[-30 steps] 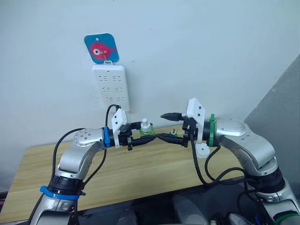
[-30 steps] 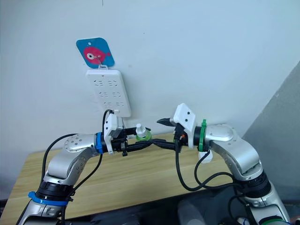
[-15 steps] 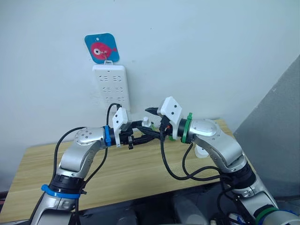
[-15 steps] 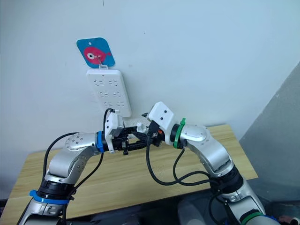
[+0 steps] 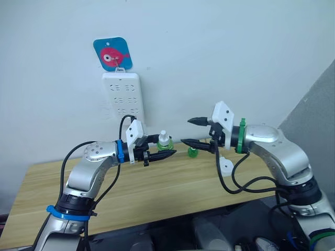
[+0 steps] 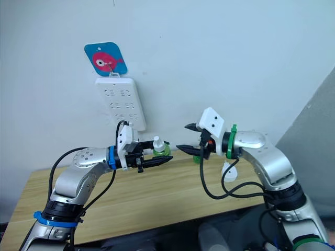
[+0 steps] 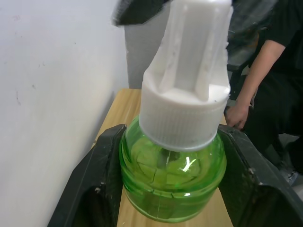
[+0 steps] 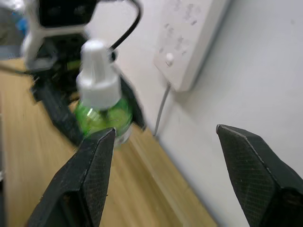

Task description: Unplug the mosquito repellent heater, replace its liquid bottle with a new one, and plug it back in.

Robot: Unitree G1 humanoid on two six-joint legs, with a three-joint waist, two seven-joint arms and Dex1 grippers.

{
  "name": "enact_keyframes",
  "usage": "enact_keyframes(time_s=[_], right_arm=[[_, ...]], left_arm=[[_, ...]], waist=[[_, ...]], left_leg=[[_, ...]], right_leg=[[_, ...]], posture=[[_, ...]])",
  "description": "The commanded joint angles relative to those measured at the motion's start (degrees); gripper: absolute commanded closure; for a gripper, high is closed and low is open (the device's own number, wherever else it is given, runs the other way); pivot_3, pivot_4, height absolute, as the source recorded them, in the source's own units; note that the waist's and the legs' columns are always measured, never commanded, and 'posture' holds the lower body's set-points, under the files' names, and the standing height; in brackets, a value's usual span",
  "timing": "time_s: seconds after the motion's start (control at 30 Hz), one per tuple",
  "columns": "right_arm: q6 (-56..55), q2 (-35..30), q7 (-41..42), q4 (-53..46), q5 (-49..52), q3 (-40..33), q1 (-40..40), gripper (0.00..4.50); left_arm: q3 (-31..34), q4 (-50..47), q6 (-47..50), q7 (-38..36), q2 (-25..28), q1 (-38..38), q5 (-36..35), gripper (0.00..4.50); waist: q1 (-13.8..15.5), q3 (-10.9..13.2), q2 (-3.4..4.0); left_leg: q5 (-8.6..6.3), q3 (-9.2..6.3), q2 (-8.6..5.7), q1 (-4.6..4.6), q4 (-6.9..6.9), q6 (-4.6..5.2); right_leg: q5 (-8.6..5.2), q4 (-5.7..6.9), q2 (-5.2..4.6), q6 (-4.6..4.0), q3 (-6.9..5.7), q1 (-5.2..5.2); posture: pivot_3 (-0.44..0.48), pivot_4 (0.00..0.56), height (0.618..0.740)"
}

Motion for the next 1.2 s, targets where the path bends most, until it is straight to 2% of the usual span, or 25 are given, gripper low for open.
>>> enact_keyframes(time_s=[0.03, 0.3, 0.63, 0.73, 0.97, 1.2], right_arm=[[1.12, 1.41, -0.32, -4.42, 2.76, -0.85, -0.36, 0.97], [1.81, 12.50, -11.35, -4.75, -1.47, 3.49, -1.45, 0.97], [4.70, 16.14, -11.08, -3.00, 0.73, 4.00, -2.74, 0.97], [4.71, 16.78, -10.80, -2.61, 1.36, 3.58, -2.77, 1.55], [4.75, 17.10, -10.38, -3.16, 3.27, 2.92, -3.03, 4.20], [2.01, 16.85, -9.32, -3.28, 3.33, 2.08, -4.24, 4.25]], left_arm=[[0.42, -1.05, -0.49, -0.36, 0.25, -0.68, -0.31, 2.21], [-0.08, -1.70, -0.40, 0.08, -0.26, -0.33, -0.29, 2.21], [-0.23, -1.73, -0.65, 0.14, -0.59, -0.09, -0.21, 2.21], [-0.22, -1.83, -0.61, 0.23, -0.62, 0.00, -0.21, 2.21], [-0.13, -2.21, -0.33, 0.39, -0.55, 0.35, -0.33, 2.21], [-0.26, -2.23, -0.44, 0.30, -0.55, 0.70, -0.24, 2.21]], waist=[[-0.07, 0.00, 0.00], [-0.03, -0.01, 0.01], [0.00, -0.01, 0.02], [0.01, -0.01, 0.02], [0.05, -0.01, 0.02], [0.02, -0.01, 0.02]], left_leg=[[0.00, 0.00, 0.00, 0.00, 0.00, 0.00], [0.00, 0.00, 0.02, -0.01, 0.02, -0.01], [0.01, -0.02, -0.01, -0.01, 0.02, -0.01], [0.01, -0.02, -0.01, -0.01, 0.02, -0.01], [0.01, -0.02, -0.02, -0.02, 0.02, -0.01], [0.00, -0.02, -0.01, -0.01, 0.01, -0.01]], right_leg=[[0.00, 0.01, 0.01, 0.00, 0.01, 0.00], [0.00, 0.02, 0.03, 0.00, 0.02, 0.00], [0.00, 0.01, -0.02, 0.00, -0.01, 0.00], [0.00, 0.01, -0.02, 0.00, -0.01, 0.00], [0.00, 0.01, -0.02, 0.00, 0.00, 0.00], [0.00, 0.01, -0.01, 0.00, -0.01, 0.00]], posture=[[-0.213, 0.062, 0.736], [-0.207, 0.062, 0.736], [-0.201, 0.061, 0.736], [-0.201, 0.061, 0.736], [-0.198, 0.065, 0.736], [-0.199, 0.067, 0.736]])
